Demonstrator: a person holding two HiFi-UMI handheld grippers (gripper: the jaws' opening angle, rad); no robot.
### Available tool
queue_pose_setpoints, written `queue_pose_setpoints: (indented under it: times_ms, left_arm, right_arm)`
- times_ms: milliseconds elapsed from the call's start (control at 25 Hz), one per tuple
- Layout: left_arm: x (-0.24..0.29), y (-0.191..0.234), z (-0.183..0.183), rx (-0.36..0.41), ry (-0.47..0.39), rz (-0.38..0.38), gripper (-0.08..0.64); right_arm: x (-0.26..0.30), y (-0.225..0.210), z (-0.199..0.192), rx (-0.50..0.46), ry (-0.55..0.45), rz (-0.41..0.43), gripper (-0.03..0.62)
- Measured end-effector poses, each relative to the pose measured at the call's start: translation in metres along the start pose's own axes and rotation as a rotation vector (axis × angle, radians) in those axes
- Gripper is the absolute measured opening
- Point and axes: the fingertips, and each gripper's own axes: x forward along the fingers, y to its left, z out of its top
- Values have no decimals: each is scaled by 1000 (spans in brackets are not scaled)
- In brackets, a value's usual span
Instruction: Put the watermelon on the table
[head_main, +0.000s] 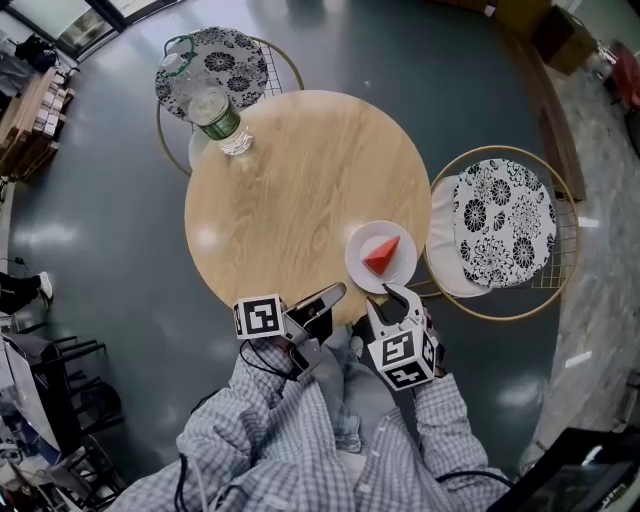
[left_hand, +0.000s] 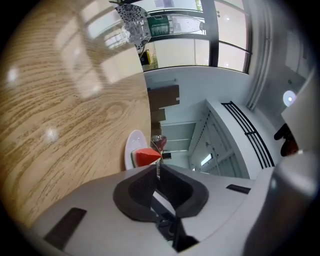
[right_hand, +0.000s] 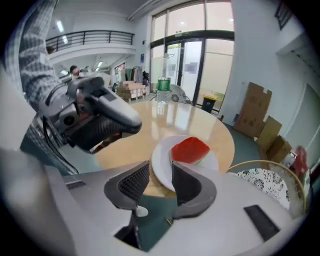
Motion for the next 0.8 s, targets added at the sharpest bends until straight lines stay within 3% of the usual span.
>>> queue_pose_setpoints:
  times_ms: [240,360,440,600,800]
  left_arm:
    - [-7,-20,-4,120,20,11,8]
    - [-11,-36,-7,159,15,-10,8]
    - [-14,-47,-11,197,17,-12,8]
    - [-18,-70,-24,304,35,-14,8]
    - [-31,-98,-38,347,-1,-69,7]
  right_arm:
    - [-37,-6,28,243,-185,51,133]
    - [-57,-14,38,361,-270,36,21]
    - [-69,-17,43,419,-314,33,8]
    - [-91,-17,47,480,-375,50,8]
    - [-123,-7,43,526,-429,67,8]
